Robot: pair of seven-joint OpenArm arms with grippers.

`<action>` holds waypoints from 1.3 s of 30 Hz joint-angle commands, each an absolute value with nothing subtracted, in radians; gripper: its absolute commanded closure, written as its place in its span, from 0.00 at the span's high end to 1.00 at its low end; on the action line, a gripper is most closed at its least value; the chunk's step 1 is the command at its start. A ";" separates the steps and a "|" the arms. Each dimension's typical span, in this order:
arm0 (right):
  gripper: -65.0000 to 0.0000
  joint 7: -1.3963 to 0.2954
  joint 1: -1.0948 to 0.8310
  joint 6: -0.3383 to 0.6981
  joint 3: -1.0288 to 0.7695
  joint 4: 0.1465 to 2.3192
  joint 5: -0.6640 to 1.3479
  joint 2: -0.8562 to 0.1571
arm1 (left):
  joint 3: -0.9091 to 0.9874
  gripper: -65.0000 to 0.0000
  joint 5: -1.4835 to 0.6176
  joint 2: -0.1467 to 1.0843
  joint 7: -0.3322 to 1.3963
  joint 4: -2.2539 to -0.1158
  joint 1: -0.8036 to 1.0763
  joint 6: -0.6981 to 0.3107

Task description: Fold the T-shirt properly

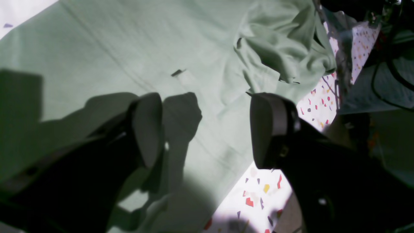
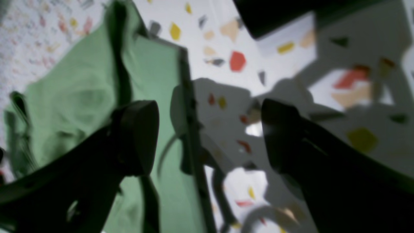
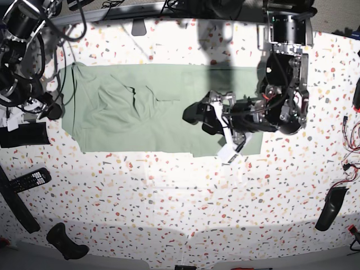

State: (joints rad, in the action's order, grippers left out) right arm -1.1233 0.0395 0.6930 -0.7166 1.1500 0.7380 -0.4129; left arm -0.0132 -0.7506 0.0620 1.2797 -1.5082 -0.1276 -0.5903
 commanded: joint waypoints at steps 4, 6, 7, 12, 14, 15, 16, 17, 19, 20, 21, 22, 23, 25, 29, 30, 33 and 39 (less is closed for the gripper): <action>0.72 -1.131 0.047 0.698 -0.661 1.147 0.741 -0.424 | -0.014 0.61 -0.775 0.059 1.259 -1.527 -0.149 -0.595; 0.72 -1.131 0.047 0.698 -0.620 1.147 0.742 -0.424 | -0.014 0.61 -0.775 0.059 1.259 -1.527 -0.149 -0.595; 0.72 -1.131 0.047 0.698 -0.595 1.147 0.741 -0.424 | -0.014 0.61 -0.775 0.059 1.259 -1.527 -0.149 -0.595; 0.72 -1.132 0.047 0.698 -0.468 1.147 0.747 -0.424 | -0.014 0.61 -0.775 0.059 1.259 -1.527 -0.149 -0.595; 0.72 -1.140 0.046 0.698 -0.433 1.147 0.771 -0.424 | -0.014 0.61 -0.775 0.059 1.259 -1.527 -0.149 -0.595; 0.72 -1.140 0.046 0.698 -0.418 1.147 0.780 -0.424 | -0.014 0.61 -0.775 0.059 1.259 -1.527 -0.149 -0.595; 0.72 -1.140 0.043 0.698 -0.405 1.147 0.789 -0.424 | -0.014 0.61 -0.775 0.059 1.259 -1.527 -0.149 -0.595; 0.72 -1.140 0.041 0.698 -0.393 1.147 0.793 -0.424 | -0.014 0.61 -0.775 0.059 1.259 -1.527 -0.149 -0.595; 0.72 -1.140 0.029 0.698 -0.371 1.148 0.794 -0.424 | -0.014 0.61 -0.775 0.059 1.259 -1.527 -0.149 -0.595; 0.72 -1.140 0.019 0.698 -0.360 1.148 0.794 -0.424 | -0.014 0.61 -0.775 0.059 1.259 -1.527 -0.149 -0.595; 0.72 -1.140 0.008 0.698 -0.351 1.148 0.797 -0.424 | -0.014 0.61 -0.775 0.059 1.259 -1.527 -0.149 -0.595; 0.72 -1.140 -0.005 0.698 -0.342 1.148 0.798 -0.424 | -0.014 0.61 -0.775 0.059 1.259 -1.527 -0.149 -0.595; 0.72 -1.140 -0.017 0.698 -0.335 1.148 0.812 -0.424 | -0.014 0.61 -0.775 0.059 1.259 -1.527 -0.149 -0.595; 0.72 -1.141 -0.038 0.698 -0.324 1.148 0.855 -0.424 | -0.014 0.61 -0.775 0.059 1.259 -1.527 -0.149 -0.595; 0.72 -1.140 -0.053 0.698 -0.313 1.148 0.899 -0.424 | -0.014 0.61 -0.774 0.059 1.260 -1.527 -0.149 -0.595; 0.72 -1.140 -0.052 0.698 -0.313 1.148 0.898 -0.424 | -0.014 0.61 -0.773 0.059 1.260 -1.527 -0.149 -0.595; 0.72 -1.140 -0.050 0.698 -0.313 1.148 0.898 -0.424 | -0.014 0.61 -0.737 0.059 1.259 -1.527 -0.150 -0.595; 0.72 -1.140 -0.050 0.698 -0.313 1.148 0.902 -0.424 | -0.014 0.61 -0.655 0.059 1.262 -1.527 -0.150 -0.594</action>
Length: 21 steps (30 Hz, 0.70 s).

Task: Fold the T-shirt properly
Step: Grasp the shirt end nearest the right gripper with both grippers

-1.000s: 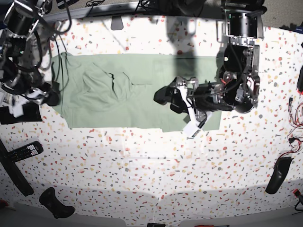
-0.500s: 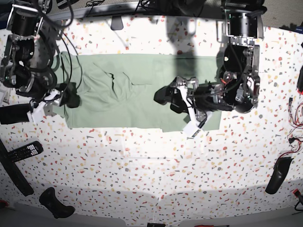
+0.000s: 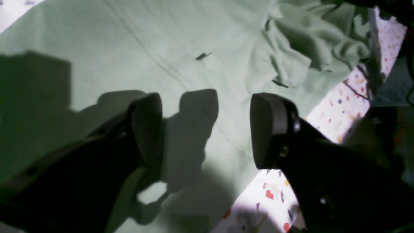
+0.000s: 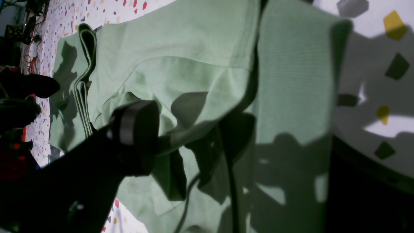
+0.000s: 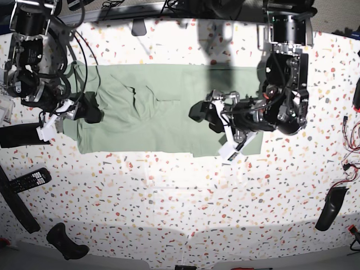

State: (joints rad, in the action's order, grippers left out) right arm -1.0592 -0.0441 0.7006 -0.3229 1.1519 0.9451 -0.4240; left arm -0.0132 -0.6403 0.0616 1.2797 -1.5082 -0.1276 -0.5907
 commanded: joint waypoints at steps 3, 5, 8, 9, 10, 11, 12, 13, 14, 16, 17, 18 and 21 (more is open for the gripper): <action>0.72 -1.140 -0.050 0.698 -0.313 1.148 0.904 -0.424 | -0.015 0.61 -0.661 0.059 1.264 -1.557 -0.150 -0.595; 0.64 -1.140 -0.050 0.698 -0.313 1.148 0.927 -0.424 | -0.015 0.61 -0.662 0.059 1.264 -1.614 -0.150 -0.595; 0.31 -1.140 -0.044 0.698 -0.313 1.148 0.974 -0.424 | -0.015 0.61 -0.652 0.059 1.265 -1.710 -0.149 -0.594; 0.20 -1.140 -0.039 0.698 -0.313 1.148 0.987 -0.424 | -0.015 0.61 -0.646 0.059 1.265 -1.736 -0.149 -0.594; 0.11 -1.140 -0.031 0.698 -0.313 1.148 0.998 -0.424 | -0.015 0.61 -0.641 0.059 1.265 -1.753 -0.149 -0.594; 0.05 -1.140 -0.022 0.698 -0.313 1.148 1.007 -0.424 | -0.015 0.61 -0.631 0.059 1.265 -1.764 -0.149 -0.594; 0.01 -1.140 -0.012 0.698 -0.313 1.148 1.010 -0.424 | -0.015 0.61 -0.621 0.059 1.265 -1.767 -0.147 -0.594; 0.00 -1.140 0.001 0.698 -0.313 1.148 1.011 -0.424 | -0.015 0.61 -0.608 0.059 1.269 -1.767 -0.146 -0.594; 0.00 -1.140 0.013 0.698 -0.313 1.148 1.010 -0.424 | -0.015 0.61 -0.591 0.059 1.279 -1.767 -0.141 -0.594; 0.00 -1.140 0.038 0.698 -0.313 1.148 1.010 -0.424 | -0.015 0.61 -0.553 0.066 1.287 -1.767 -0.124 -0.594; 0.00 -1.140 0.050 0.698 -0.313 1.148 1.010 -0.424 | -0.015 0.61 -0.538 0.071 1.285 -1.767 -0.112 -0.594; 0.00 -1.140 0.063 0.698 -0.313 1.148 1.010 -0.424 | -0.014 0.61 -0.524 0.083 1.282 -1.767 -0.100 -0.594; 0.00 -1.140 0.102 0.698 -0.313 1.148 1.009 -0.424 | -0.014 0.60 -0.489 0.118 1.279 -1.767 -0.075 -0.593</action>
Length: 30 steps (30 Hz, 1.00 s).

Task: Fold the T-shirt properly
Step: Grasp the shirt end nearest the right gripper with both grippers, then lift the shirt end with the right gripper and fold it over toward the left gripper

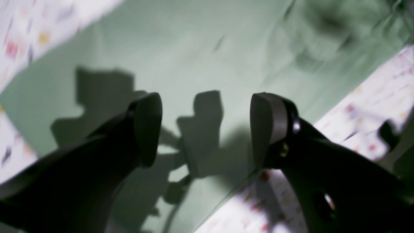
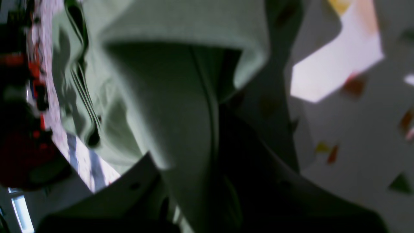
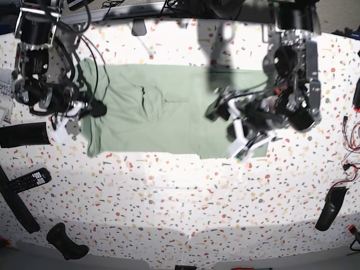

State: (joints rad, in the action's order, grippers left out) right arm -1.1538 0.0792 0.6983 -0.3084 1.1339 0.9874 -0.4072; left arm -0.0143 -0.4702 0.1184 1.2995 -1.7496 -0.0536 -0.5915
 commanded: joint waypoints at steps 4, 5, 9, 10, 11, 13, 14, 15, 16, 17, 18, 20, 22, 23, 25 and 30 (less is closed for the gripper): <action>0.00 -1.140 0.171 0.698 -0.313 1.148 0.999 -0.425 | -0.014 0.60 -0.469 0.137 1.279 -1.767 -0.069 -0.529; 0.00 -1.140 0.191 0.698 -0.313 1.148 0.999 -0.425 | -0.014 0.60 -0.445 0.137 1.277 -1.767 -0.069 -0.522; 0.00 -1.140 0.268 0.698 -0.313 1.148 0.996 -0.427 | -0.014 0.60 -0.308 0.137 1.269 -1.767 -0.068 -0.456; 0.00 -1.140 0.286 0.698 -0.313 1.148 0.995 -0.427 | -0.014 0.60 -0.252 0.137 1.266 -1.767 -0.066 -0.427; 0.00 -1.140 0.301 0.698 -0.313 1.148 0.995 -0.426 | -0.014 0.60 -0.198 0.137 1.261 -1.767 -0.064 -0.394; 0.00 -1.140 0.327 0.698 -0.313 1.148 0.995 -0.427 | -0.014 0.60 -0.105 0.137 1.255 -1.767 -0.059 -0.331; 0.00 -1.140 0.336 0.698 -0.313 1.148 0.995 -0.427 | -0.014 0.60 -0.072 0.137 1.249 -1.767 -0.057 -0.305; 0.00 -1.140 0.342 0.698 -0.313 1.148 0.996 -0.426 | -0.014 0.60 -0.049 0.137 1.243 -1.767 -0.052 -0.283; 0.00 -1.140 0.347 0.698 -0.313 1.148 0.996 -0.425 | -0.014 0.60 -0.031 0.137 1.237 -1.767 -0.048 -0.266; 0.00 -1.140 0.349 0.698 -0.313 1.148 0.997 -0.424 | -0.014 0.60 -0.022 0.136 1.237 -1.767 -0.041 -0.252; 0.00 -1.140 0.349 0.698 -0.313 1.148 1.002 -0.423 | -0.014 0.60 -0.023 0.137 1.233 -1.767 -0.033 -0.249; 0.00 -1.140 0.348 0.698 -0.313 1.148 1.003 -0.416 | -0.014 0.60 -0.024 0.136 1.221 -1.767 -0.009 -0.250; 0.00 -1.140 0.348 0.698 -0.313 1.148 1.003 -0.400 | -0.014 0.60 -0.026 0.136 1.187 -1.767 0.018 -0.250; 0.00 -1.140 0.348 0.698 -0.313 1.148 1.005 -0.389 | -0.014 0.60 -0.026 0.136 1.162 -1.767 0.030 -0.250; 0.00 -1.140 0.348 0.698 -0.313 1.148 1.006 -0.358 | -0.014 0.60 -0.027 0.136 1.132 -1.767 0.041 -0.250; 0.00 -1.140 0.348 0.698 -0.313 1.148 1.006 -0.263 | -0.014 0.60 -0.027 0.136 1.127 -1.767 0.039 -0.250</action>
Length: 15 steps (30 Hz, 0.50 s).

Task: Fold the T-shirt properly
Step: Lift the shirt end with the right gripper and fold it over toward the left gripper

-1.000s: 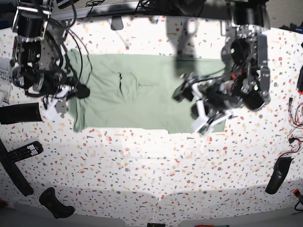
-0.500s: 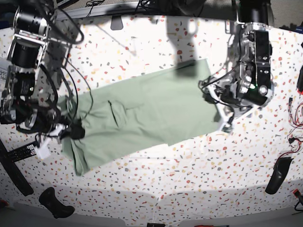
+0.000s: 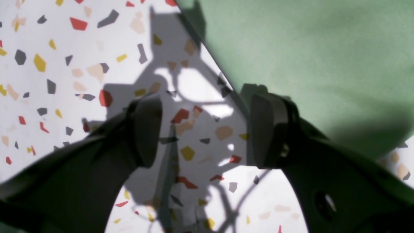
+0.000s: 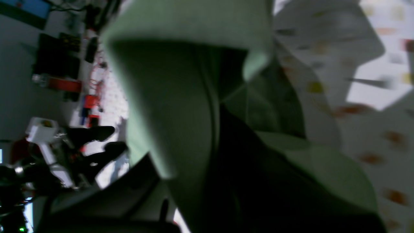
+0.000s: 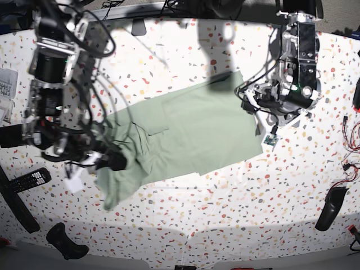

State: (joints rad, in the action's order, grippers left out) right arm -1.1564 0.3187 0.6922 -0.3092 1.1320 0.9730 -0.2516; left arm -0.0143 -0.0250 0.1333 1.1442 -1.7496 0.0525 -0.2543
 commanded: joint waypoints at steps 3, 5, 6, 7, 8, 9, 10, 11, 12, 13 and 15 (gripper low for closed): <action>0.00 -1.141 0.349 0.698 -0.303 1.148 1.006 -0.216 | -0.014 0.60 -0.026 0.136 1.127 -1.767 0.039 -0.250; 0.00 -1.140 0.349 0.698 -0.272 1.148 1.007 -0.198 | -0.014 0.60 -0.026 0.136 1.127 -1.767 0.039 -0.250; 0.00 -1.140 0.349 0.698 -0.248 1.148 1.008 -0.193 | -0.014 0.60 -0.026 0.136 1.127 -1.767 0.039 -0.250; 0.00 -1.140 0.349 0.698 -0.220 1.148 1.012 -0.190 | -0.014 0.60 -0.026 0.136 1.124 -1.767 0.039 -0.250; 0.00 -1.140 0.348 0.698 -0.186 1.148 1.034 -0.191 | -0.014 0.60 -0.027 0.136 1.119 -1.766 0.039 -0.250; 0.00 -1.140 0.349 0.698 -0.151 1.148 1.055 -0.191 | -0.014 0.60 -0.027 0.136 1.114 -1.765 0.039 -0.250; 0.00 -1.140 0.350 0.698 -0.120 1.149 1.064 -0.190 | -0.014 0.60 -0.027 0.136 1.106 -1.761 0.039 -0.250; 0.00 -1.140 0.352 0.698 -0.092 1.150 1.059 -0.185 | -0.014 0.60 -0.027 0.136 1.104 -1.757 0.039 -0.250; 0.00 -1.140 0.355 0.698 -0.068 1.151 1.057 -0.178 | -0.014 0.60 -0.027 0.136 1.105 -1.749 0.039 -0.250; 0.00 -1.140 0.358 0.698 -0.049 1.152 1.058 -0.169 | -0.014 0.60 -0.027 0.136 1.104 -1.740 0.039 -0.250; 0.00 -1.140 0.368 0.698 -0.023 1.152 1.059 -0.144 | -0.014 0.60 -0.027 0.136 1.100 -1.712 0.039 -0.252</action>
